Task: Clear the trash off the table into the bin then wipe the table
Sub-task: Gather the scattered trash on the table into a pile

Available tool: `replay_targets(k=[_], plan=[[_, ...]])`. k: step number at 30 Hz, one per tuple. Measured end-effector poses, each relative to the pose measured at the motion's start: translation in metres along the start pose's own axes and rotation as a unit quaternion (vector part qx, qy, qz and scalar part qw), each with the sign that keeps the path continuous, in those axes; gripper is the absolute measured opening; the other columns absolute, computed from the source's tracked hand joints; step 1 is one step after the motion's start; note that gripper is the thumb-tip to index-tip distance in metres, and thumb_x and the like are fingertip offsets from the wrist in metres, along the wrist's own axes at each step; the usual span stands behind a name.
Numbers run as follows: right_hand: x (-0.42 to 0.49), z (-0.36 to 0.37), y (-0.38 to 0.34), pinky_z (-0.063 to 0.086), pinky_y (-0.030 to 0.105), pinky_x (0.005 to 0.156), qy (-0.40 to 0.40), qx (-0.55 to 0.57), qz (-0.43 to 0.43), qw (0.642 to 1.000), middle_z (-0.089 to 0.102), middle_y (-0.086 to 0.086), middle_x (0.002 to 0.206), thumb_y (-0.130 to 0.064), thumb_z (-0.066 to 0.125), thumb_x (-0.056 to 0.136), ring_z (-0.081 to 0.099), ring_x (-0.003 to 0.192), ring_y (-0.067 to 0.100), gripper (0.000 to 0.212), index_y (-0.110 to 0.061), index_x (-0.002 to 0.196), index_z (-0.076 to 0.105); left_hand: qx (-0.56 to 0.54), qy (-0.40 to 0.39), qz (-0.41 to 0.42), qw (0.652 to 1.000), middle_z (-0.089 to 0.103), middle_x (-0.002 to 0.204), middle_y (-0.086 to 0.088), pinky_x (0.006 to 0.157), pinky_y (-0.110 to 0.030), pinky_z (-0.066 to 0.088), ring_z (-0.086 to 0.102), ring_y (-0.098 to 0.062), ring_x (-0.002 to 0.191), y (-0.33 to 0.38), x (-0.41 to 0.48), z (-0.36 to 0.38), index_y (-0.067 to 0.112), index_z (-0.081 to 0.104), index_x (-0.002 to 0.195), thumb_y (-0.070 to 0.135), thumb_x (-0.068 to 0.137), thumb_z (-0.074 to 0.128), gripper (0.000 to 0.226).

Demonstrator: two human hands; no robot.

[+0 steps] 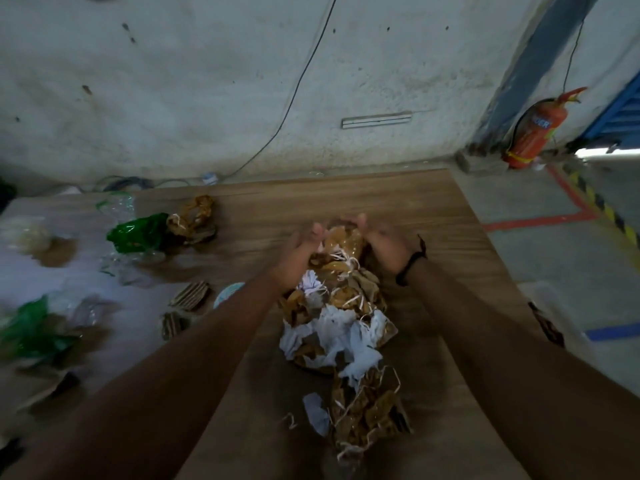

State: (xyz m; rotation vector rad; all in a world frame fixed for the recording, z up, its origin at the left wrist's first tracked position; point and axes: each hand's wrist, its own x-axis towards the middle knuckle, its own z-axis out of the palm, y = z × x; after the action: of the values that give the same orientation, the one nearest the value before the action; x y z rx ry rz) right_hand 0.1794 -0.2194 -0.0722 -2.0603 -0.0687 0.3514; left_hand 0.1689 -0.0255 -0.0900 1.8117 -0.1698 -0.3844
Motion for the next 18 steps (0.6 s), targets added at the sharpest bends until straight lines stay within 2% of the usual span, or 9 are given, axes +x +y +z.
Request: replay_targets(k=[1, 3, 7, 9, 10, 12, 14, 16, 18], plan=[[-0.006, 0.004, 0.004, 0.04, 0.045, 0.106, -0.016, 0.006, -0.005, 1.0, 0.061, 0.002, 0.132, -0.097, 0.022, 0.062, 0.055, 0.121, 0.019, 0.091, -0.041, 0.123, 0.06, 0.01, -0.007, -0.012, 1.0, 0.067, 0.123, 0.003, 0.107, -0.042, 0.042, 0.06, -0.015, 0.118, -0.006, -0.005, 0.002, 0.031, 0.068, 0.116, 0.089, 0.074, 0.034, 0.079], [-0.022, 0.004, 0.008, 0.038, 0.042, 0.109, -0.041, 0.019, -0.017, 0.999, 0.06, -0.002, 0.134, -0.098, 0.028, 0.06, 0.053, 0.124, 0.013, 0.091, -0.041, 0.124, 0.06, 0.015, -0.034, -0.033, 0.999, 0.066, 0.125, -0.002, 0.108, -0.05, 0.039, 0.059, -0.021, 0.12, -0.017, -0.017, 0.002, 0.029, 0.066, 0.122, 0.091, 0.071, 0.036, 0.086], [-0.058, -0.008, 0.017, 0.036, 0.041, 0.111, -0.051, 0.01, -0.051, 0.997, 0.055, -0.007, 0.138, -0.091, 0.031, 0.07, 0.048, 0.128, 0.009, 0.078, -0.044, 0.127, 0.055, 0.023, -0.04, -0.026, 0.999, 0.058, 0.134, 0.005, 0.112, -0.045, 0.036, 0.053, -0.012, 0.126, -0.004, -0.06, -0.002, 0.048, 0.06, 0.119, 0.087, 0.075, 0.035, 0.064], [-0.073, -0.017, 0.018, 0.035, 0.028, 0.107, -0.041, 0.011, -0.054, 0.998, 0.05, -0.011, 0.139, -0.095, 0.029, 0.065, 0.044, 0.129, 0.005, 0.086, -0.044, 0.131, 0.051, 0.051, 0.037, -0.013, 0.998, 0.049, 0.141, 0.006, 0.116, -0.05, 0.027, 0.042, -0.016, 0.136, 0.001, -0.082, -0.005, 0.063, 0.055, 0.112, 0.09, 0.073, 0.028, 0.055], [-0.08, -0.022, 0.018, 0.033, 0.023, 0.106, -0.029, 0.017, -0.058, 0.998, 0.047, -0.012, 0.14, -0.097, 0.028, 0.063, 0.041, 0.129, 0.003, 0.093, -0.041, 0.134, 0.049, 0.11, 0.091, -0.001, 0.99, 0.042, 0.145, 0.008, 0.118, -0.054, 0.019, 0.033, -0.02, 0.142, 0.004, -0.095, -0.005, 0.065, 0.051, 0.114, 0.092, 0.073, 0.019, 0.059], [-0.086, -0.031, 0.015, 0.027, 0.025, 0.106, 0.007, 0.026, -0.062, 0.998, 0.042, -0.013, 0.142, -0.098, 0.025, 0.06, 0.035, 0.131, 0.002, 0.099, -0.04, 0.137, 0.046, 0.229, 0.204, 0.017, 0.952, 0.028, 0.152, 0.01, 0.12, -0.054, 0.002, 0.012, -0.019, 0.149, 0.004, -0.123, 0.006, 0.048, 0.042, 0.135, 0.086, 0.079, 0.003, 0.079], [-0.085, -0.035, 0.012, 0.025, 0.028, 0.105, 0.027, 0.024, -0.057, 0.998, 0.042, -0.014, 0.139, -0.098, 0.023, 0.061, 0.035, 0.131, 0.005, 0.099, -0.039, 0.137, 0.047, 0.23, 0.311, 0.013, 0.922, 0.023, 0.16, 0.002, 0.12, -0.053, 0.0, 0.004, -0.017, 0.15, 0.005, -0.167, 0.036, 0.025, 0.039, 0.145, 0.072, 0.087, 0.008, 0.08], [-0.078, -0.031, 0.008, 0.028, 0.031, 0.107, 0.024, 0.005, -0.053, 0.998, 0.047, -0.008, 0.142, -0.087, 0.028, 0.075, 0.039, 0.133, 0.012, 0.085, -0.033, 0.137, 0.05, 0.207, 0.345, -0.039, 0.915, 0.012, 0.163, -0.004, 0.119, -0.053, 0.0, -0.001, -0.02, 0.15, 0.009, -0.214, 0.086, 0.019, 0.027, 0.152, 0.074, 0.085, 0.01, 0.088], [-0.07, -0.019, 0.006, 0.033, 0.037, 0.11, 0.005, -0.044, -0.055, 0.997, 0.052, 0.001, 0.142, -0.062, 0.036, 0.093, 0.045, 0.132, 0.019, 0.057, -0.027, 0.135, 0.053, 0.222, 0.336, -0.126, 0.907, 0.006, 0.162, -0.007, 0.116, -0.055, 0.001, -0.001, -0.026, 0.149, 0.008, -0.243, 0.134, 0.021, 0.022, 0.152, 0.087, 0.075, 0.0, 0.104]])
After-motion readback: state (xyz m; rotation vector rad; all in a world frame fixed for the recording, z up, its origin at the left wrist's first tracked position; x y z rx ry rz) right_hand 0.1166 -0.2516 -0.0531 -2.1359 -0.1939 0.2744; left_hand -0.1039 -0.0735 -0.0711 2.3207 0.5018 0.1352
